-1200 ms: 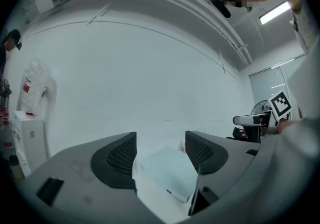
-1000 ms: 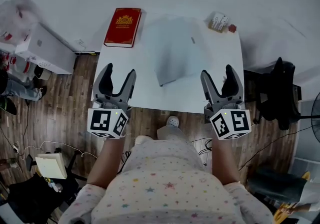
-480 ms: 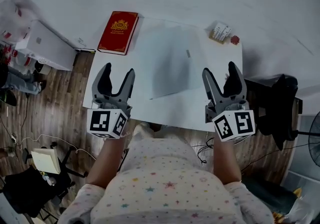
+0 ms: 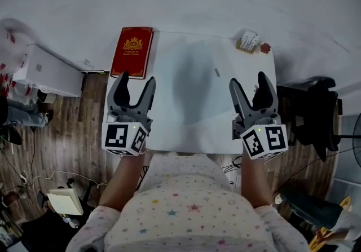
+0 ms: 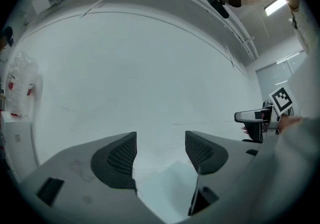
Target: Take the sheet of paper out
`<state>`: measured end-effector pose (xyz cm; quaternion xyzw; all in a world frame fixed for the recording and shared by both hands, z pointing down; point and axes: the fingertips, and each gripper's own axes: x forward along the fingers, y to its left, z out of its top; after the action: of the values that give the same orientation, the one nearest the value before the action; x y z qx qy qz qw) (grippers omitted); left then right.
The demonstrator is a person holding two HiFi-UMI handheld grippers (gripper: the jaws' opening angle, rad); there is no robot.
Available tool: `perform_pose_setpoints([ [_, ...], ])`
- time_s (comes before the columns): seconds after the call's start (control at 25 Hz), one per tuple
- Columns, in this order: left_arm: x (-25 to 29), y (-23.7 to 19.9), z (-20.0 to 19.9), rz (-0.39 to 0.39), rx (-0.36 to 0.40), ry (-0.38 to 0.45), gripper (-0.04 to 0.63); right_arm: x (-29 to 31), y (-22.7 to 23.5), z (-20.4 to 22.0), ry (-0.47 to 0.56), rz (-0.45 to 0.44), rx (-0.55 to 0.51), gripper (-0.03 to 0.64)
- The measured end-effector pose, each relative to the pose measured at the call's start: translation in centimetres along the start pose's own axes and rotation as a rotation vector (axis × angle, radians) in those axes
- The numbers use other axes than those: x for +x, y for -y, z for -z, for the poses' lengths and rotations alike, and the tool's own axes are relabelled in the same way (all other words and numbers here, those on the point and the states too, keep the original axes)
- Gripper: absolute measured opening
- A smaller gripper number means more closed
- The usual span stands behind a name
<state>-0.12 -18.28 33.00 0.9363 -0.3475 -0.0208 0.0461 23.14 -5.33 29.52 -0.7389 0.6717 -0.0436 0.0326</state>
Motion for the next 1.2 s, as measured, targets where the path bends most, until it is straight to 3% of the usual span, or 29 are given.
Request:
perform_pose_setpoints([
  [0.48,1.9,-4.0,1.4,0.045,-0.029,-0.025,0.281,2.3,-1.1,1.8,-0.035,0.088,0.017,0.353],
  [1.2,1.8,-2.9,2.2,-0.088,-0.039,-0.040,0.281,4.1,2.2,2.8,-0.099,-0.020,0.040,0.327],
])
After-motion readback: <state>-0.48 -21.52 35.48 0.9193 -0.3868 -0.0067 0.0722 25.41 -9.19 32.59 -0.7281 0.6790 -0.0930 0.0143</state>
